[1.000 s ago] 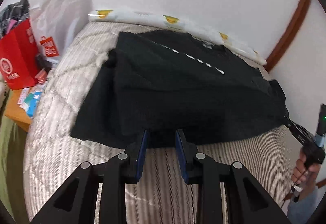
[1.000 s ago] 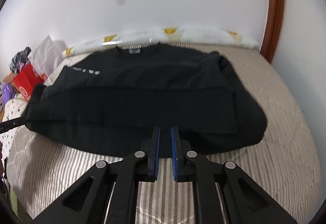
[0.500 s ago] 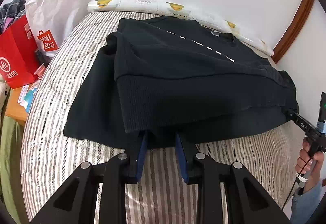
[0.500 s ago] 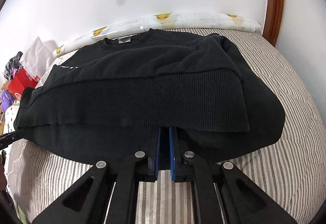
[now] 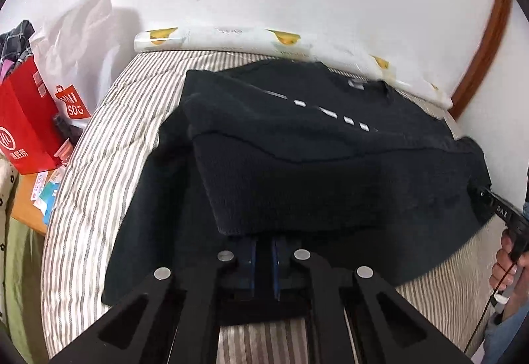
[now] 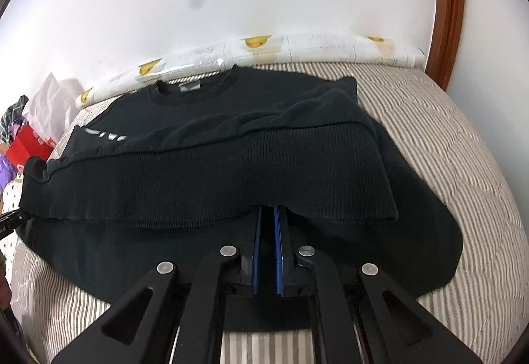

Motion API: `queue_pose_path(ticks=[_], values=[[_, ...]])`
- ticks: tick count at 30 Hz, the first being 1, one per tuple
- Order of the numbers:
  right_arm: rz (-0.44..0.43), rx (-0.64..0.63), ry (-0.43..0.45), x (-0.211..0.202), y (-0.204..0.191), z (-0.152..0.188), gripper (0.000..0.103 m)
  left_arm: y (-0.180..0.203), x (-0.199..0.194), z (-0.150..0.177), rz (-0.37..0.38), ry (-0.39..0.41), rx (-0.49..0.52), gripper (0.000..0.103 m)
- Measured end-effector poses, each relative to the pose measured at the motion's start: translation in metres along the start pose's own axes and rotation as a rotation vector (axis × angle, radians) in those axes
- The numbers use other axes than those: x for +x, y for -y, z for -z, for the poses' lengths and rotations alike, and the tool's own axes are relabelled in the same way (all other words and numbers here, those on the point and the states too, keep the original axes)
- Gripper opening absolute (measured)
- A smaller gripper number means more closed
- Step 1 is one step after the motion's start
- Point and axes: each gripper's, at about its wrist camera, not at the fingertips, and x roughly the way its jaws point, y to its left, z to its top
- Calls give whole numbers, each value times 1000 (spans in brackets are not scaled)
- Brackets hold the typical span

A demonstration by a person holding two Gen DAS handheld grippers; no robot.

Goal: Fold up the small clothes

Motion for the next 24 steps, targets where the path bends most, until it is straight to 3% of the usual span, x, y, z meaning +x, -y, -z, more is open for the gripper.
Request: queue_pose_path(ticks=[14,18,22,24], values=[[7,13,57,39,3,-65,6,-4,38,-65,-13,58,-41,7],[34,-1,113,35,0,-83,13,0,31,-76,-9,96,-39,7],[55,-25,154,29,2,-94,40,0,31,-81,-57,111,-13,7],[71,-26,151,32,8,-96,40,-6,36,-83,-77,98,-25,7]])
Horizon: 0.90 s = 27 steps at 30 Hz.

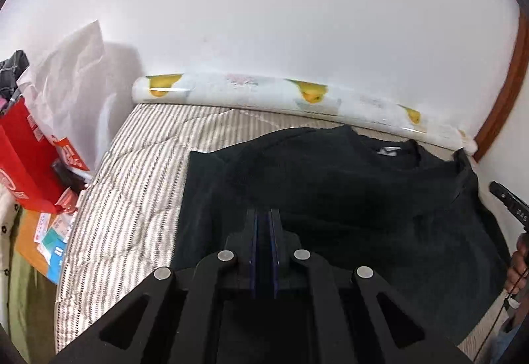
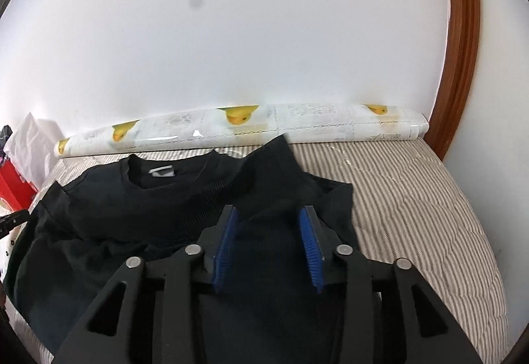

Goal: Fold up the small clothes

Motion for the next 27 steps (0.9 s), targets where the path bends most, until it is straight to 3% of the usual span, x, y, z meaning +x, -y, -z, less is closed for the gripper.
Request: queue_pose_path(ticks=[6,10,16,18,20,21,24,27], values=[[31,32,-64,27,22,1,43,-14,25,-6,-14,-49,-22,7],[39,45,-119,48,31,0,54,-20,38,-11,-14,-58,-23,8],[34,39,-169,72,34,-8,55,-24,52,-18,-20,-60,5,9],[39,28,-161,76,32,-12,55,-24,50,-20,-19,-37,3,14],[45,6,-153,80,28,-16,55,-24,48,-21,-33,-25,10,35],[41,-6,-151,82,25,-17,55,-25,47,-22,-32,-18,10,37],[37,-43,-157,88,16,-18,54,-25,52,-21,-47,-28,25,39],[43,-78,-165,94,6,-17,41,-25,61,-20,-57,-58,32,39]])
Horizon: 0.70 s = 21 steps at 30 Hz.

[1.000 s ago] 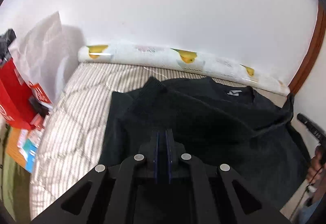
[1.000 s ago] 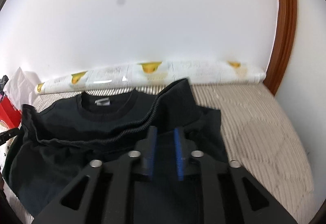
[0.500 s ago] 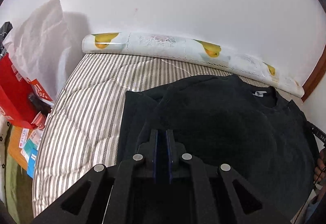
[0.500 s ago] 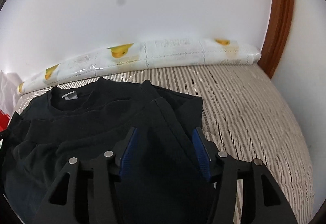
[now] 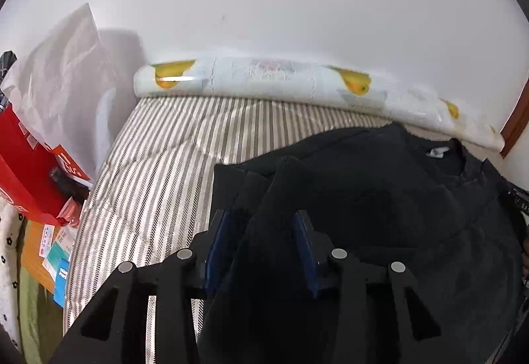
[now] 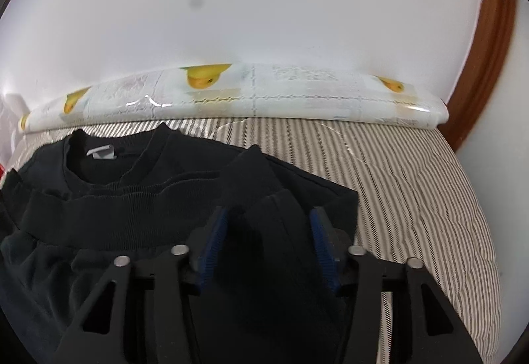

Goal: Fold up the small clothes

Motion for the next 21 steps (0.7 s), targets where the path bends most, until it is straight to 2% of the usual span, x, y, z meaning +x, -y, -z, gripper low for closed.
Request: queue_pose_path(ticks=[3,4,5,6,8,9,11,12,15,18,21], values=[[-1,-18,3,2,-4,0,20,5,5,1,-21,-6,21,36],[8,-21,9,1,-4,0,14,7,6,1,-15,-7,31,18],[-2,-23,15,-1,-4,0,11,11,6,1,-18,-5,49,15],[-20,-19,34,-4,-3,1,10,14,2,0,-38,23,63,13],[-52,4,92,-16,7,0,9,8,-4,-3,-9,54,28,10],[-33,28,107,-20,14,-1,8,2,-4,-5,5,54,0,10],[-20,80,80,-15,29,-3,7,-5,-3,-7,37,46,-23,10],[-21,105,43,-8,36,-2,7,-3,0,-6,32,42,-19,10],[43,53,-24,11,27,2,7,8,4,-4,-20,35,33,10],[72,24,-15,7,20,1,11,11,3,-3,-29,32,42,11],[79,27,-23,2,24,4,15,8,2,-3,-16,14,30,17]])
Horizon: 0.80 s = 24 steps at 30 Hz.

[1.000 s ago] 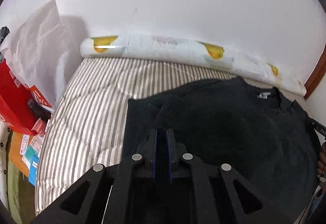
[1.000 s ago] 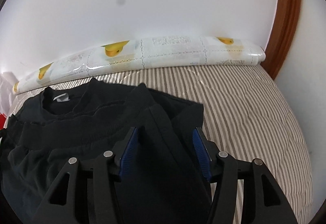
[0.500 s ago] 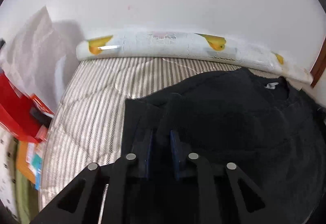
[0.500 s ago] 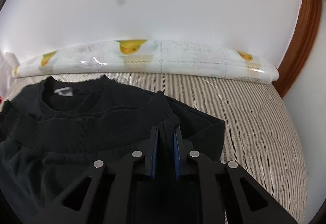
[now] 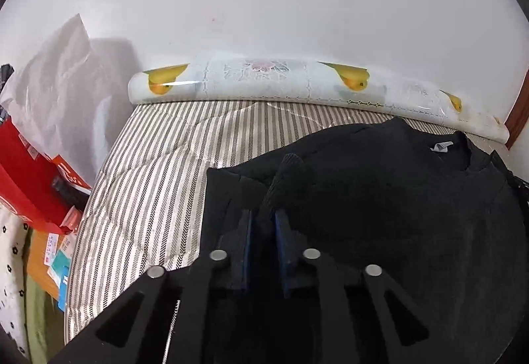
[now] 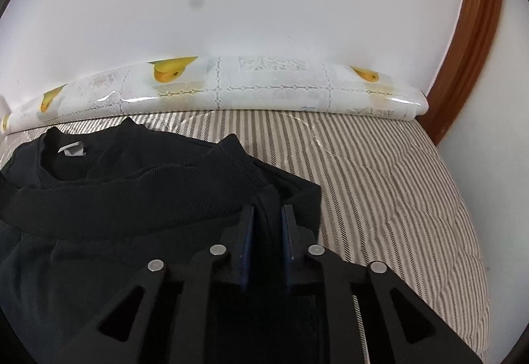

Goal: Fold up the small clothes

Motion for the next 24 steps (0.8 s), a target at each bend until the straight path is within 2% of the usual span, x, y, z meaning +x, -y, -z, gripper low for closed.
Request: queue_pose_path(ticks=[3,6,13,19,21,24], values=[[-7,16,-2,-15,8,5,25,-4,-5,2,36,-19,-29,17],[-17,31,0,-30,17,14,31,-1,-14,6,18,-27,-21,19],[-18,48,8,-77,38,49,37,2,-56,22,8,-6,-21,37],[-34,86,9,-116,56,87,48,-4,-104,53,-1,14,-27,38],[-44,95,15,-129,59,102,53,-12,-118,72,-13,13,-40,41],[-50,98,15,-144,61,125,55,-27,-129,102,-8,-13,-88,42]])
